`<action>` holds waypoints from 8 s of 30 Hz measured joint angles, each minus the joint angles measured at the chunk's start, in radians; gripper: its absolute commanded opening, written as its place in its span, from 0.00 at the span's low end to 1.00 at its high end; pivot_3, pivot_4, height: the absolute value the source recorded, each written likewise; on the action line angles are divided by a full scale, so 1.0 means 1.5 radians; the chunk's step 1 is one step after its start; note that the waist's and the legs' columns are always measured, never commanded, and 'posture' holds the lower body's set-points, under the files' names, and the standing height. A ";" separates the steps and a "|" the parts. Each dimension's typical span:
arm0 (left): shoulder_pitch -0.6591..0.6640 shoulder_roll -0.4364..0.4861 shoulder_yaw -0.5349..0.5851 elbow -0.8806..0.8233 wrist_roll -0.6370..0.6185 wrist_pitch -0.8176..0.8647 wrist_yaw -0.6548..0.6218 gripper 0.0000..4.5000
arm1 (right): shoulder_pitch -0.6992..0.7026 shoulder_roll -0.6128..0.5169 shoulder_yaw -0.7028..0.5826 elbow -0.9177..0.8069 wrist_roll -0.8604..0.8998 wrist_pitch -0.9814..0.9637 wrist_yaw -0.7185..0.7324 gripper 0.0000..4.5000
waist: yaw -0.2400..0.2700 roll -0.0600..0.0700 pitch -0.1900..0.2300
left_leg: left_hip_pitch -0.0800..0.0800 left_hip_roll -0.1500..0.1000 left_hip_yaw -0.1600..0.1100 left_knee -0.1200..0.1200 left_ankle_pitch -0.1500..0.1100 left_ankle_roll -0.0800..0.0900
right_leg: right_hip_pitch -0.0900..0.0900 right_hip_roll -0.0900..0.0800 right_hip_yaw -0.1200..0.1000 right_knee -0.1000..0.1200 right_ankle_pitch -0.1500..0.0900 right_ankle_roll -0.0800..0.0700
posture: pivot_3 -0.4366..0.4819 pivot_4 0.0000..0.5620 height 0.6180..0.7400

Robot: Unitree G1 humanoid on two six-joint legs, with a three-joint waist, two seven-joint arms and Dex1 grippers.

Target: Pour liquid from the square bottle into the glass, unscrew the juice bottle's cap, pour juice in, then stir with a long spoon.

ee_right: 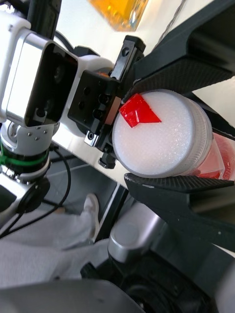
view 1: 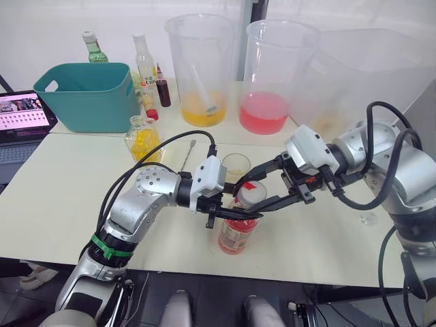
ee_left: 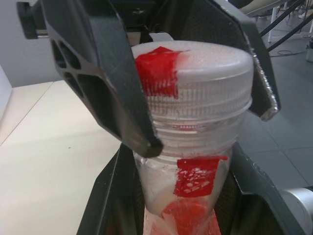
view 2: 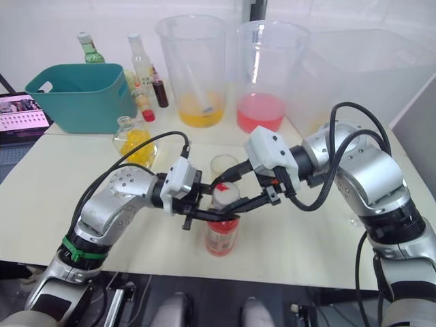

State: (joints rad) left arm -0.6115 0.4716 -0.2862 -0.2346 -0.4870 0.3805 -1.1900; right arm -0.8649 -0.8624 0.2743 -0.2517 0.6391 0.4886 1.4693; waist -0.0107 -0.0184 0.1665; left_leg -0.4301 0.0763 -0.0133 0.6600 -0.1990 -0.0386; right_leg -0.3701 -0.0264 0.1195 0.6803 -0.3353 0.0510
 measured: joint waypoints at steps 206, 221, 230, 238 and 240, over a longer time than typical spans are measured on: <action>-0.282 -0.064 0.070 0.615 0.330 -0.451 0.258 0.31 | 0.515 0.018 -0.451 -0.327 0.263 0.284 -0.592 0.99 | 0.012 -0.002 0.006 | -0.013 -0.004 -0.003 0.000 0.001 -0.002 | -0.012 -0.002 0.000 0.001 0.000 0.001 | 0.48 0.27 0.83; -0.323 -0.085 0.014 0.793 0.519 -0.738 0.432 0.31 | 0.539 0.023 -0.451 -0.356 0.270 0.261 -0.671 0.99 | 0.014 -0.002 0.006 | -0.013 -0.004 -0.004 0.000 0.001 -0.002 | -0.012 -0.002 0.000 0.002 0.000 0.001 | 0.48 0.27 0.83; -0.331 -0.055 -0.077 0.823 0.721 -0.838 0.641 0.31 | 0.520 0.023 -0.444 -0.362 0.297 0.261 -0.719 0.99 | 0.015 -0.002 0.006 | -0.014 -0.005 -0.004 0.000 0.001 -0.002 | -0.012 -0.002 -0.001 0.002 0.000 0.001 | 0.48 0.27 0.83; -0.363 -0.044 -0.114 0.839 0.812 -0.847 0.787 0.31 | 0.520 0.019 -0.427 -0.362 0.295 0.261 -0.740 0.99 | 0.016 -0.002 0.006 | -0.014 -0.005 -0.004 0.000 0.001 -0.002 | -0.012 -0.002 -0.001 0.002 0.000 0.001 | 0.48 0.27 0.83; -0.371 -0.044 -0.122 0.844 0.829 -0.847 0.815 0.31 | 0.521 0.019 -0.425 -0.362 0.289 0.261 -0.740 0.99 | 0.016 -0.002 0.006 | -0.014 -0.005 -0.004 0.000 0.001 -0.002 | -0.012 -0.002 -0.001 0.003 0.000 0.001 | 0.48 0.27 0.83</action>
State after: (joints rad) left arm -1.1684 0.4056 -0.4688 1.0316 0.7564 -0.8895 0.0318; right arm -0.0832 -0.8345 -0.3627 -0.7945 1.0733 0.8799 0.3598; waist 0.0134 -0.0209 0.1751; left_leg -0.4504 0.0688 -0.0191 0.6607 -0.1968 -0.0416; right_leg -0.3875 -0.0301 0.1184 0.6841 -0.3351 0.0528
